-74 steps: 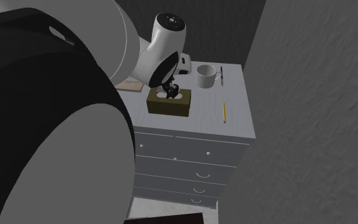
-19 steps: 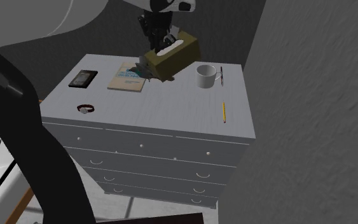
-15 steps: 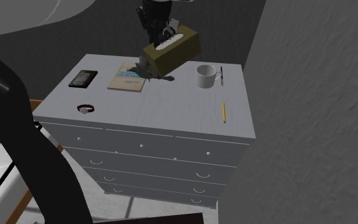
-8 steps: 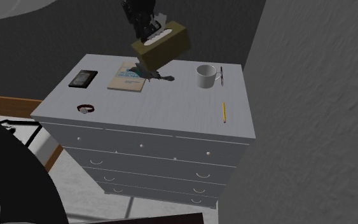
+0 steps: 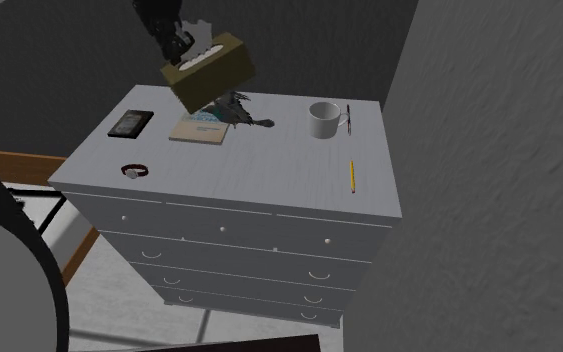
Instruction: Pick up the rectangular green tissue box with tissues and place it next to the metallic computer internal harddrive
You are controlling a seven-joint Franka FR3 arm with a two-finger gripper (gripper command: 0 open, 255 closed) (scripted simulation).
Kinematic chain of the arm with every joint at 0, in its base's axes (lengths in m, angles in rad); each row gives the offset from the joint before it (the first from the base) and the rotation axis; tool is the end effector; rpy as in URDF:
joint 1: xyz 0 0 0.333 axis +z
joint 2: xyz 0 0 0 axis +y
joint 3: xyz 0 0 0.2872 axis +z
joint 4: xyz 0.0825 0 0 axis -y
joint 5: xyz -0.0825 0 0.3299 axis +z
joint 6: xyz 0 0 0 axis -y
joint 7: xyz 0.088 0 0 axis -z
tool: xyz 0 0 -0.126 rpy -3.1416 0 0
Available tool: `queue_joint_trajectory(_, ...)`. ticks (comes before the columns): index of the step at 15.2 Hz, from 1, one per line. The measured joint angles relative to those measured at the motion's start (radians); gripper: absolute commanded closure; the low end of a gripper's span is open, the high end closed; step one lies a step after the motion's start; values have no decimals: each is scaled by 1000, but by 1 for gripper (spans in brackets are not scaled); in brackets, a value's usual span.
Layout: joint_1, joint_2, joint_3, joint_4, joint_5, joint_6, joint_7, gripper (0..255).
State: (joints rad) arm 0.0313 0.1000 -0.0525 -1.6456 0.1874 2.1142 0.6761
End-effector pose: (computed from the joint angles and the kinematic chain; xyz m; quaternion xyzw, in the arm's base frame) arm 0.5778 0.0007 0.5497 -0.9090 0.3648 -0.1455 0.1393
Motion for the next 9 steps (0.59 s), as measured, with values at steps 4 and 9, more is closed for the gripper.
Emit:
queue_joint_trajectory(4, 51, 23, 34, 36, -40, 1, 100, 255)
queue_joint_trajectory(9, 120, 80, 73, 107, -95, 0, 226, 255)
